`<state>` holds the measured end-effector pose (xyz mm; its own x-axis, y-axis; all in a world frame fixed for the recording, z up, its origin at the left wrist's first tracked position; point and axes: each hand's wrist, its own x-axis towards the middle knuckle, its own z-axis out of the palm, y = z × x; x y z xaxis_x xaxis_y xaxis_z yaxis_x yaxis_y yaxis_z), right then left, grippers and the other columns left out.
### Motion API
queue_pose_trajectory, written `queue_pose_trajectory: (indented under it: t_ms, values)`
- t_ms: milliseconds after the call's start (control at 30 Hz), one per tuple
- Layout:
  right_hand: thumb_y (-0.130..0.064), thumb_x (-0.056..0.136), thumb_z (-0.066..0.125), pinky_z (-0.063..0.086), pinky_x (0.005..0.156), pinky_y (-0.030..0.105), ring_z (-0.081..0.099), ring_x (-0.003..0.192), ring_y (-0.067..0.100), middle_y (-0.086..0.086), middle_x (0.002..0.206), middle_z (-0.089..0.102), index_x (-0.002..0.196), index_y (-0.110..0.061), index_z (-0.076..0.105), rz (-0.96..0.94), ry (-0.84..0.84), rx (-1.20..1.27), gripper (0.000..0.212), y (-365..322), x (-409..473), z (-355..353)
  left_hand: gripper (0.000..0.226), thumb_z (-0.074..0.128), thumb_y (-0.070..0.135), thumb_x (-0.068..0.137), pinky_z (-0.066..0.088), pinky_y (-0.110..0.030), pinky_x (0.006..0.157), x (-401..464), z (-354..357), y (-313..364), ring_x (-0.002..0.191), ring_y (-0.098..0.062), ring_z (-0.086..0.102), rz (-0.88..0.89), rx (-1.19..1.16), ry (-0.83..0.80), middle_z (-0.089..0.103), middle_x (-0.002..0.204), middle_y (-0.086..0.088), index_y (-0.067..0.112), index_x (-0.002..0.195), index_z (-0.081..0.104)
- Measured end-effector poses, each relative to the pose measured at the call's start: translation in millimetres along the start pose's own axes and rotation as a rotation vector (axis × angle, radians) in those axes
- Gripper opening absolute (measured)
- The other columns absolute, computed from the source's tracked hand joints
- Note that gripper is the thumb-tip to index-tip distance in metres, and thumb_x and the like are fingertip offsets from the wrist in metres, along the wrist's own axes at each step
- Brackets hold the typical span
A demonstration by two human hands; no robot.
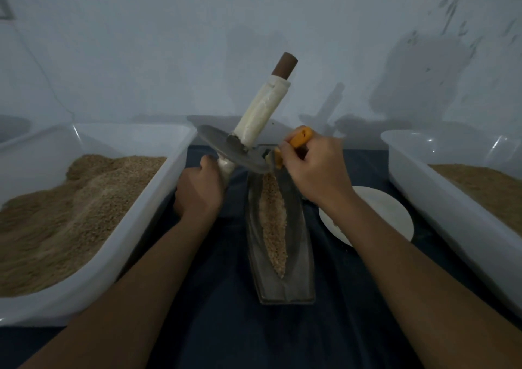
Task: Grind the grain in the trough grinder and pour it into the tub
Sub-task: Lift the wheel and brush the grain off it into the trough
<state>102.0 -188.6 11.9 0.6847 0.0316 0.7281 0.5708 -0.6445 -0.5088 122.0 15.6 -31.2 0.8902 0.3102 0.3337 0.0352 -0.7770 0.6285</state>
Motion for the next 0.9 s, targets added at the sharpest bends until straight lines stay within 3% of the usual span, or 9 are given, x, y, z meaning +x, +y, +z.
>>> queue_pose_trajectory:
  t_ms: [100, 167, 233, 300, 400, 567, 733, 800, 900]
  values:
    - [-0.024, 0.103, 0.054, 0.035, 0.044, 0.035, 0.046, 0.041, 0.017, 0.006, 0.045, 0.045, 0.057, -0.002, 0.046, 0.050, -0.036, 0.032, 0.052, -1.8, -0.3, -1.9, 0.020, 0.047, 0.026, 0.104, 0.033, -0.030, 0.060, -4.0, -2.6, 5.0, 0.071, -0.019, 0.050, -0.123, -0.146, 0.021, 0.051, 0.081, -0.001, 0.016, 0.088, 0.050]
    - [-0.024, 0.104, 0.052, 0.035, 0.042, 0.035, 0.047, 0.040, 0.022, 0.011, 0.044, 0.046, 0.054, 0.000, 0.044, 0.074, -0.056, 0.034, 0.056, -4.9, 2.9, -5.3, 0.031, 0.044, 0.036, 0.103, 0.033, -0.030, 0.057, -7.8, -4.4, 8.5, 0.068, -0.016, 0.049, -0.220, -0.321, 0.042, 0.054, 0.077, 0.000, 0.015, 0.082, 0.054]
    - [-0.024, 0.101, 0.052, 0.041, 0.043, 0.043, 0.053, 0.047, 0.034, 0.022, 0.051, 0.052, 0.058, 0.007, 0.047, 0.107, -0.083, 0.027, 0.053, -9.0, 8.5, -8.8, 0.049, 0.036, 0.050, 0.096, 0.051, -0.039, 0.071, -13.3, -6.3, 12.2, 0.075, -0.027, 0.062, -0.314, -0.530, 0.078, 0.067, 0.080, -0.008, 0.015, 0.079, 0.065]
    - [-0.023, 0.097, 0.054, 0.041, 0.045, 0.047, 0.053, 0.051, 0.039, 0.027, 0.058, 0.056, 0.062, 0.011, 0.049, 0.119, -0.105, 0.007, 0.049, -14.3, 14.2, -11.7, 0.054, 0.030, 0.055, 0.089, 0.057, -0.048, 0.082, -18.9, -7.6, 14.0, 0.080, -0.032, 0.067, -0.351, -0.623, 0.113, 0.071, 0.082, -0.010, 0.019, 0.077, 0.068]
    - [-0.026, 0.098, 0.055, 0.041, 0.045, 0.041, 0.046, 0.042, 0.020, 0.020, 0.052, 0.053, 0.058, 0.004, 0.049, 0.094, -0.051, -0.038, 0.050, -20.3, 19.7, -15.8, 0.058, 0.029, 0.056, 0.083, 0.057, -0.054, 0.084, -20.1, -9.5, 15.3, 0.081, -0.035, 0.068, -0.373, -0.684, 0.144, 0.072, 0.083, -0.012, 0.017, 0.080, 0.071]
    - [-0.032, 0.102, 0.057, 0.034, 0.044, 0.016, 0.050, 0.042, 0.011, -0.001, 0.044, 0.046, 0.054, -0.012, 0.046, 0.047, 0.078, -0.067, 0.054, -19.3, 17.9, -11.9, 0.057, 0.029, 0.058, 0.081, 0.057, -0.054, 0.086, -19.4, -11.4, 15.4, 0.082, -0.034, 0.068, -0.417, -0.729, 0.155, 0.072, 0.084, -0.010, 0.019, 0.080, 0.069]
    - [-0.032, 0.105, 0.052, 0.047, 0.055, 0.035, 0.057, 0.052, 0.016, 0.009, 0.056, 0.058, 0.070, -0.001, 0.057, 0.015, -0.007, -0.095, 0.047, -11.6, 5.3, -2.0, 0.050, 0.028, 0.056, 0.084, 0.053, -0.045, 0.078, -21.3, -11.9, 17.6, 0.081, -0.030, 0.065, -0.399, -0.663, 0.178, 0.067, 0.082, -0.006, 0.022, 0.076, 0.063]
    - [-0.032, 0.105, 0.051, 0.047, 0.052, 0.034, 0.055, 0.049, 0.015, 0.008, 0.053, 0.056, 0.065, -0.003, 0.055, 0.039, -0.041, -0.086, 0.050, -10.9, 6.0, -2.1, 0.052, 0.027, 0.057, 0.082, 0.053, -0.044, 0.077, -22.5, -11.3, 17.4, 0.079, -0.029, 0.065, -0.377, -0.651, 0.172, 0.068, 0.082, -0.007, 0.021, 0.075, 0.064]
    - [-0.030, 0.104, 0.053, 0.036, 0.045, 0.023, 0.046, 0.041, 0.010, 0.000, 0.048, 0.047, 0.057, -0.012, 0.045, 0.074, -0.090, -0.105, 0.051, -13.9, 10.0, -3.6, 0.055, 0.025, 0.060, 0.078, 0.052, -0.043, 0.075, -24.8, -10.1, 18.0, 0.074, -0.027, 0.064, -0.336, -0.622, 0.168, 0.069, 0.077, -0.007, 0.021, 0.072, 0.065]
